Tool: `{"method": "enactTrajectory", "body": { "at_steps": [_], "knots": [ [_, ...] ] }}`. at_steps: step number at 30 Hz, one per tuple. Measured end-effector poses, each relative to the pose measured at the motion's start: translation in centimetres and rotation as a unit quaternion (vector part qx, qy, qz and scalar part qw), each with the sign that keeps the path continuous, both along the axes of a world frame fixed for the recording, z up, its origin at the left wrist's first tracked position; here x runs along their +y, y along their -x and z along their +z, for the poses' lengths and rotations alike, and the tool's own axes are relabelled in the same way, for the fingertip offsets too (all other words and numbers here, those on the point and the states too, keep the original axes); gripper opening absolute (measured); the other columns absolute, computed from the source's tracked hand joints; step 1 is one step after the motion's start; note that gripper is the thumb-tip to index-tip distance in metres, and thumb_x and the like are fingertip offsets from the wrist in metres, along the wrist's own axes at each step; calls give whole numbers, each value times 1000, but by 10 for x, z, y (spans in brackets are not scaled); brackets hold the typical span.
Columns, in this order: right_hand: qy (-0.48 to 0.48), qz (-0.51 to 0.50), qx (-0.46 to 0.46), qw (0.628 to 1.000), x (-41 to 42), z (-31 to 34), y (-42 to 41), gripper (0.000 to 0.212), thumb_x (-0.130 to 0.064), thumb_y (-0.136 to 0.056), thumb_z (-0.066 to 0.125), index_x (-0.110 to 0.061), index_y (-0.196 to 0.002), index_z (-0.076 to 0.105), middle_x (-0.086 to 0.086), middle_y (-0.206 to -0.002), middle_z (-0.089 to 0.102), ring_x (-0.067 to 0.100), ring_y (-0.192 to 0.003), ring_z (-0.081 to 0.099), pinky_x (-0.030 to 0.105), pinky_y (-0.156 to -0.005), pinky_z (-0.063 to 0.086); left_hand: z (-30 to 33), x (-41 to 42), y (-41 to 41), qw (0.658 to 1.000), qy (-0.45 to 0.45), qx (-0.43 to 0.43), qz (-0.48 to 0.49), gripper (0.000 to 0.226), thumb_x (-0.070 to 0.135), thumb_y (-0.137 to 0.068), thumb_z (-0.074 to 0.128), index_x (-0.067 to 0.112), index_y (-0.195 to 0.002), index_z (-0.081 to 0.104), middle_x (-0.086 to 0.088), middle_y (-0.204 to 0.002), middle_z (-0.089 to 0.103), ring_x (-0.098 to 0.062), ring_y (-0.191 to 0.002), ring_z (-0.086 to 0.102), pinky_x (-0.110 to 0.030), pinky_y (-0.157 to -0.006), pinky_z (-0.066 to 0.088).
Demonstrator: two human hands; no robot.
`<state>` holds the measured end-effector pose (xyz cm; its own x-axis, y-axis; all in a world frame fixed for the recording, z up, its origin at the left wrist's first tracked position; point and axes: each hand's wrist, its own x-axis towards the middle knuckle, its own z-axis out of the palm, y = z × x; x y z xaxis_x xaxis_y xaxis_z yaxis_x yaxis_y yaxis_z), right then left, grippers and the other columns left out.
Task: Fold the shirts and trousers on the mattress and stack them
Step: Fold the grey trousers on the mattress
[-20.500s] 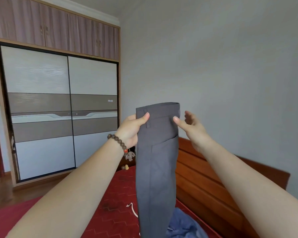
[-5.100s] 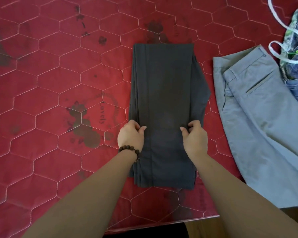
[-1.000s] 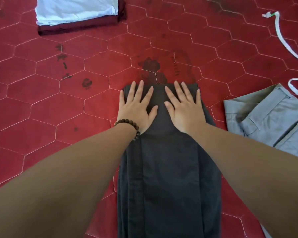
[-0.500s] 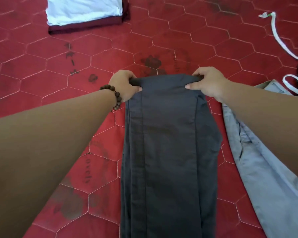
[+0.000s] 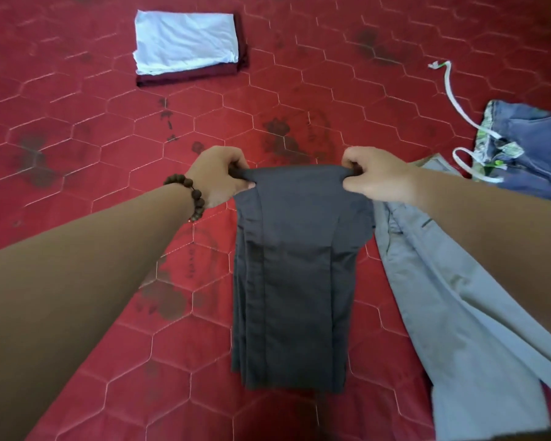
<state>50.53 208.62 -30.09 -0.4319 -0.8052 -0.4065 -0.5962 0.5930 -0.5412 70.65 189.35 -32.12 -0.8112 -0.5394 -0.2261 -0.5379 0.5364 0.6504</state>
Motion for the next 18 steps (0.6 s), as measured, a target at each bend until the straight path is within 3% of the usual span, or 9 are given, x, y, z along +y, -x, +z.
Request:
{"method": "enactTrajectory", "body": {
  "at_steps": [3,5,7,8,10,12,14,16,18],
  "knots": [
    [22,33,15,999,30,15,-32,26,-6,-86,56,-19,-108,52,-5,-90,59,16,-74,56,27,-63,42,16,28,-28,999,-12,-9,-42,23,7,-80,68,24,-73,53,-4,-98,67,-25,-93,65,-41,-78,55],
    [34,58,20,998,52,18,-53,40,-10,-89,63,-21,-127,55,-11,-110,62,6,-89,58,24,-79,46,21,46,-46,997,-3,-19,-79,25,5,-83,60,26,-80,48,-3,-102,67,-26,-88,66,-40,-71,56],
    [60,81,65,993,74,13,-74,20,-14,-90,64,-11,-109,67,-3,-95,69,13,-84,61,33,-76,47,21,63,-65,991,34,-31,-126,24,4,-84,55,24,-94,47,4,-83,64,-17,-64,60,-25,-52,45],
    [69,85,90,990,85,9,-84,11,-14,-90,63,-6,-98,67,4,-84,68,20,-78,61,36,-70,45,19,72,-74,986,56,-38,-150,27,4,-85,54,22,-103,47,7,-77,62,-10,-58,55,-22,-51,41],
    [51,93,117,987,103,-4,-104,11,-11,-90,59,-4,-98,61,12,-96,69,30,-90,63,42,-79,47,9,92,-95,974,93,-55,-200,40,6,-88,52,19,-126,47,0,-84,65,-10,-61,55,-29,-62,48],
    [20,123,135,983,121,-23,-124,27,-8,-89,57,-2,-115,55,15,-125,61,31,-115,57,40,-108,36,-8,113,-117,962,119,-74,-235,52,6,-92,47,15,-142,40,-11,-120,64,-25,-98,63,-32,-93,45],
    [-2,154,148,977,140,-44,-148,47,-6,-89,55,1,-134,44,14,-140,50,26,-132,45,33,-119,18,-28,134,-140,957,123,-75,-251,54,4,-95,43,12,-147,34,-9,-148,41,-20,-136,40,-19,-111,20],
    [-9,174,165,971,159,-65,-173,53,-4,-91,50,-1,-143,37,13,-149,40,23,-142,32,31,-121,7,-49,152,-160,953,123,-59,-269,54,2,-96,40,10,-148,29,-7,-155,28,-17,-145,23,-14,-111,1],
    [-18,201,173,964,180,-89,-196,58,-3,-94,44,-7,-149,27,9,-157,25,23,-147,18,32,-121,-3,-71,169,-178,950,124,-49,-284,54,2,-97,39,9,-148,27,-8,-157,22,-19,-147,14,-16,-113,-6]
  ]
}}
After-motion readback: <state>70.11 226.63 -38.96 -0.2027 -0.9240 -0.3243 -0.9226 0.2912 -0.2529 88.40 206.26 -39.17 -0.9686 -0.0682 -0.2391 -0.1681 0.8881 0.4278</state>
